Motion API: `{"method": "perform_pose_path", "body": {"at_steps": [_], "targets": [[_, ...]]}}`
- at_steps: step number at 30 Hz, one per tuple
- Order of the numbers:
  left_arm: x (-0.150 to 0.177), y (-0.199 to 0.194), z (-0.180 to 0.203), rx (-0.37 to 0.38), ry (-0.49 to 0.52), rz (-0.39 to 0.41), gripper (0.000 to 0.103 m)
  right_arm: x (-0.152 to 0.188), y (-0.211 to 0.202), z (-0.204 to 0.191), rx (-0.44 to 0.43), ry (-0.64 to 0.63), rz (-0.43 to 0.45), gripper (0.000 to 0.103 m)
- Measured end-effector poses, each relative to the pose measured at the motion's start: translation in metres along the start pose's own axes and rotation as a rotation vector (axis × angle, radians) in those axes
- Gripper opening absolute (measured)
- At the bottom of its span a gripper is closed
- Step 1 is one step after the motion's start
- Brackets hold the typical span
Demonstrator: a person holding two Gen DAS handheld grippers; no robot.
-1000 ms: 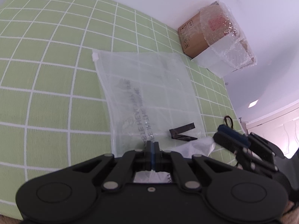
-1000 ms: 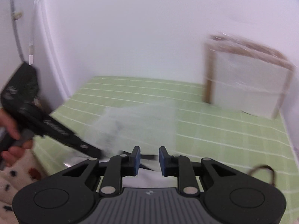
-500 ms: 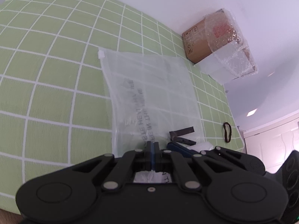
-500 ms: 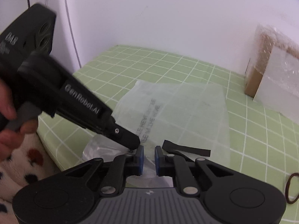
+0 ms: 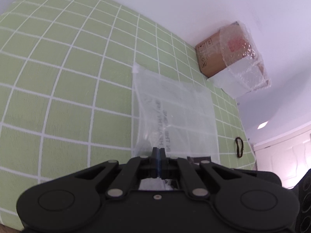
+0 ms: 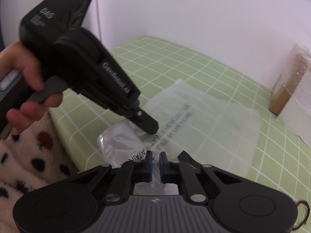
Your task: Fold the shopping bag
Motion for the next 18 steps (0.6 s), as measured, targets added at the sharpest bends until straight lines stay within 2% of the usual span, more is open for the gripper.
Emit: {"method": "perform_pose_path", "body": {"at_steps": [4,10,13,15,17,18], "targets": [[-0.001,0.001,0.001,0.004,-0.003,-0.005,0.002,0.002,-0.003,-0.002,-0.045,-0.031,-0.004,0.010],[-0.004,0.002,0.004,-0.003,0.042,-0.009,0.002,0.000,-0.004,-0.003,-0.058,-0.041,-0.002,0.010],[-0.001,-0.005,0.022,-0.018,0.269,0.008,0.007,0.000,-0.003,-0.001,-0.071,-0.012,0.000,0.010],[0.007,-0.018,0.040,0.063,0.397,0.032,0.012,0.000,-0.002,0.000,-0.075,-0.001,0.002,0.010],[0.013,-0.025,0.048,0.104,0.452,0.038,0.020,0.001,-0.001,0.000,-0.075,-0.001,0.002,0.010],[0.017,-0.028,0.050,0.095,0.487,0.037,0.025,0.001,-0.001,0.000,-0.076,0.000,0.002,0.010]]}}
Point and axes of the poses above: each gripper's, at about its wrist camera, not at the fingertips, and y roughly the way its jaws point, z to its right, x to its underside, the point moved 8 cm from there along y, roughly the way its jaws point, and after that the axes turned 13 degrees about y, right-handed, at the moved point
